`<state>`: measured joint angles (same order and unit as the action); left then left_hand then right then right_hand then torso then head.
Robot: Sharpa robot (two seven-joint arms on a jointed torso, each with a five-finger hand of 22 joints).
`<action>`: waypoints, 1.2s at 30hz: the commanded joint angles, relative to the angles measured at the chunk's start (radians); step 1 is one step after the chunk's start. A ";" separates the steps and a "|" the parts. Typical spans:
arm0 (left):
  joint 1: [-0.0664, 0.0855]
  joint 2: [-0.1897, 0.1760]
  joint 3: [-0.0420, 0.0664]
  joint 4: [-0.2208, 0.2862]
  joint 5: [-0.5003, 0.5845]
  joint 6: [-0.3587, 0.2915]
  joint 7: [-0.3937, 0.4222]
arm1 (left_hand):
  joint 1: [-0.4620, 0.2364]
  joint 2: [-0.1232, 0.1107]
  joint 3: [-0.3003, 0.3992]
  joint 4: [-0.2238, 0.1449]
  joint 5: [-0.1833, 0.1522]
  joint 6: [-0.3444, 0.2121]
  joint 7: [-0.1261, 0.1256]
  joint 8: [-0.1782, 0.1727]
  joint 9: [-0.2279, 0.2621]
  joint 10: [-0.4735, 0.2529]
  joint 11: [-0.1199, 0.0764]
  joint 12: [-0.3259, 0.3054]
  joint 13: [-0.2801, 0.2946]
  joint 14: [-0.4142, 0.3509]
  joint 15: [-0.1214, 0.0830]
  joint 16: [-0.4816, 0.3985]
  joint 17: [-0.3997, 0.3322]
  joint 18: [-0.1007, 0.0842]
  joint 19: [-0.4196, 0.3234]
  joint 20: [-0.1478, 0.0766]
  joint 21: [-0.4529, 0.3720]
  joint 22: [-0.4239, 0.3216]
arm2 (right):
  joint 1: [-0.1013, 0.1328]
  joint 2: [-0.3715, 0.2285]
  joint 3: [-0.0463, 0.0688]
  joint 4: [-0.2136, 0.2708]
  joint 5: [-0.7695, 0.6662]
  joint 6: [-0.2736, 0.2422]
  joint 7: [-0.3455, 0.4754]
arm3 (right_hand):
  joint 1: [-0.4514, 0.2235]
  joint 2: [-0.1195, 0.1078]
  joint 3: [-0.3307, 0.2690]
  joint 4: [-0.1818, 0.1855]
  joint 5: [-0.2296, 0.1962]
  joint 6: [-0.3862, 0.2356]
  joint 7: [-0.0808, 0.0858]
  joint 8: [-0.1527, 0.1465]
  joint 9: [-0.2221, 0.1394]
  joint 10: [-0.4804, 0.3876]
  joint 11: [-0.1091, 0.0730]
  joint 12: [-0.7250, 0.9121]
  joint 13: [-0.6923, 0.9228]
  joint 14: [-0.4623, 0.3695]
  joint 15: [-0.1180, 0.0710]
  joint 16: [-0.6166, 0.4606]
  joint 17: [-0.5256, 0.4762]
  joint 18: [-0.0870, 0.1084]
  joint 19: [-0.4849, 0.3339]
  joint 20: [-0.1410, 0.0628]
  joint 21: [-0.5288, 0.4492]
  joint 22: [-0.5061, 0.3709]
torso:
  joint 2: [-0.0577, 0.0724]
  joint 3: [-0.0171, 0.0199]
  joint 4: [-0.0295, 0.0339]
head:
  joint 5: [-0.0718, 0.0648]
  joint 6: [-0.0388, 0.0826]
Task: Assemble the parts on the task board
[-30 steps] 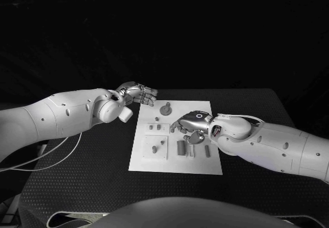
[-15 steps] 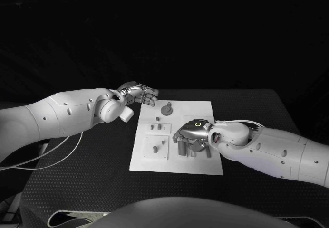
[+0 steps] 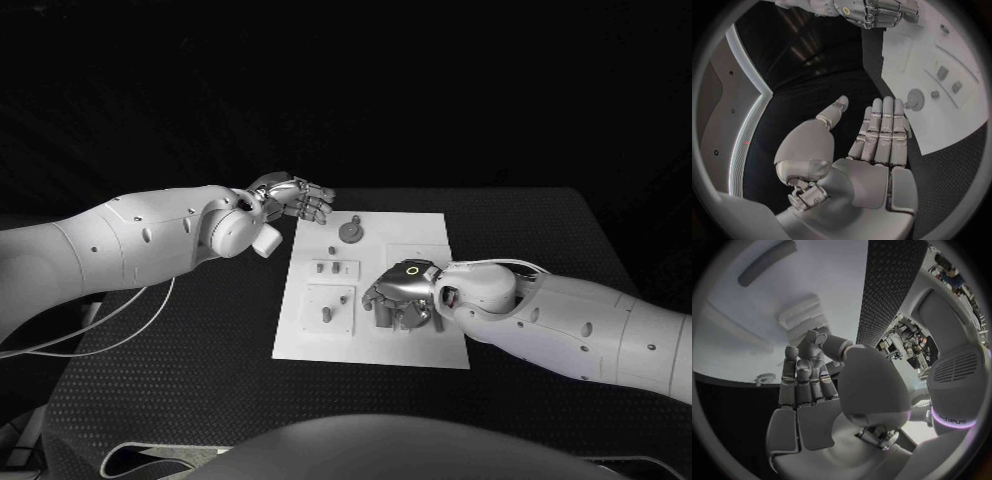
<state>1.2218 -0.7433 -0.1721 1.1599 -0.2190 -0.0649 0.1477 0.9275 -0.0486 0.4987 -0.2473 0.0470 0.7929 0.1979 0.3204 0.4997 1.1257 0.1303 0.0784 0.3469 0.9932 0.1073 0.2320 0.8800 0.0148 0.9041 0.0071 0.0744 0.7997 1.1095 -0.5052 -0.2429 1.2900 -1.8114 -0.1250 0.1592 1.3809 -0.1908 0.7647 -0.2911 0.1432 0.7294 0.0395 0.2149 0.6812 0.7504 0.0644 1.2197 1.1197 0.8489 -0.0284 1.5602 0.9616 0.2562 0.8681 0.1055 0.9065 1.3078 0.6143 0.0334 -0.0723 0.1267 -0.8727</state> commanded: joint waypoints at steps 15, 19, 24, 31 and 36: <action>0.001 0.002 0.001 0.004 -0.002 0.020 0.000 | -0.010 0.003 -0.001 0.008 0.002 0.000 0.000 0.001 -0.001 -0.003 0.002 -0.003 0.000 0.002 0.001 -0.004 0.002 -0.004 -0.005 0.002 -0.003 -0.002 | -0.013 0.017 -0.003 -0.051 -0.049 0.032 0.009 | 0.004 0.022 0.011 -0.001 0.005 0.035 0.022 0.026 0.002 -0.020 0.004 0.030 -0.010 -0.014 0.004 0.029 -0.007 0.006 -0.015 -0.002 0.029 0.022 | 0.000 0.0000 -0.0004 | -0.004 0.000; 0.001 0.003 0.001 0.004 -0.002 0.022 -0.001 | -0.010 0.003 -0.002 0.008 0.002 0.000 0.000 0.001 -0.001 -0.003 0.002 -0.003 0.000 0.002 0.001 -0.004 0.002 -0.004 -0.005 0.002 -0.003 -0.002 | -0.020 0.022 -0.003 -0.076 -0.055 0.029 0.007 | 0.005 0.027 0.012 -0.002 0.005 0.067 0.033 0.043 0.007 -0.020 0.004 0.034 -0.011 -0.014 0.004 0.033 -0.007 0.006 -0.014 -0.003 0.032 0.022 | 0.000 -0.0005 -0.0001 | -0.005 0.000; 0.001 -0.001 0.001 0.003 -0.003 0.022 -0.006 | -0.010 0.003 -0.002 0.008 0.002 0.000 0.000 0.001 -0.001 -0.003 0.002 -0.003 0.000 0.002 0.001 -0.004 0.003 -0.004 -0.005 0.002 -0.003 -0.002 | -0.022 0.025 -0.002 -0.092 -0.058 0.042 0.004 | 0.007 0.026 0.013 -0.002 0.005 0.083 0.044 0.047 0.003 -0.022 0.004 0.041 -0.016 -0.015 0.005 0.039 -0.011 0.006 -0.016 -0.004 0.038 0.022 | 0.000 0.0001 -0.0001 | -0.005 0.000; 0.001 0.000 0.001 0.004 -0.006 0.027 -0.006 | -0.010 0.003 -0.002 0.009 0.002 0.000 0.000 0.001 -0.001 -0.003 0.002 -0.003 0.000 0.002 0.001 -0.005 0.003 -0.004 -0.005 0.002 -0.003 -0.002 | -0.025 0.029 -0.002 -0.101 -0.077 0.048 -0.005 | 0.011 0.023 0.015 -0.002 0.005 0.087 0.044 0.046 -0.001 -0.022 0.004 0.048 -0.017 -0.015 0.005 0.043 -0.012 0.006 -0.016 -0.004 0.043 0.022 | 0.000 -0.0003 -0.0007 | -0.007 0.000; 0.001 -0.001 0.001 0.004 -0.006 0.027 -0.006 | -0.011 0.003 -0.002 0.009 0.002 0.000 -0.001 0.001 -0.001 -0.003 0.002 -0.003 0.000 0.002 0.001 -0.005 0.003 -0.004 -0.005 0.002 -0.003 -0.002 | -0.025 0.028 -0.002 -0.104 -0.084 0.047 -0.009 | 0.012 0.025 0.013 -0.001 0.005 0.102 0.044 0.050 -0.005 -0.018 0.003 0.065 -0.017 -0.012 0.005 0.058 -0.011 0.006 -0.010 -0.007 0.056 0.023 | -0.001 -0.0001 -0.0010 | -0.008 0.000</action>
<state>1.2221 -0.7451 -0.1721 1.1617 -0.2210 -0.0545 0.1364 0.9275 -0.0486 0.4964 -0.2450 0.0470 0.7929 0.1979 0.3204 0.4998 1.1257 0.1303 0.0784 0.3469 0.9932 0.1073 0.2321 0.8815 0.0149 0.9041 0.0071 0.0744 0.7990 1.0986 -0.4725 -0.2334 1.2165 -1.8365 -0.1466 0.2359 1.3888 -0.1724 0.7730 -0.2939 0.1432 0.8275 0.0829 0.2621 0.6775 0.7366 0.0640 1.2807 1.1034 0.8376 -0.0244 1.6147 0.9507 0.2560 0.8573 0.1019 0.9587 1.3078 0.6140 0.0332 -0.0727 0.1196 -0.8727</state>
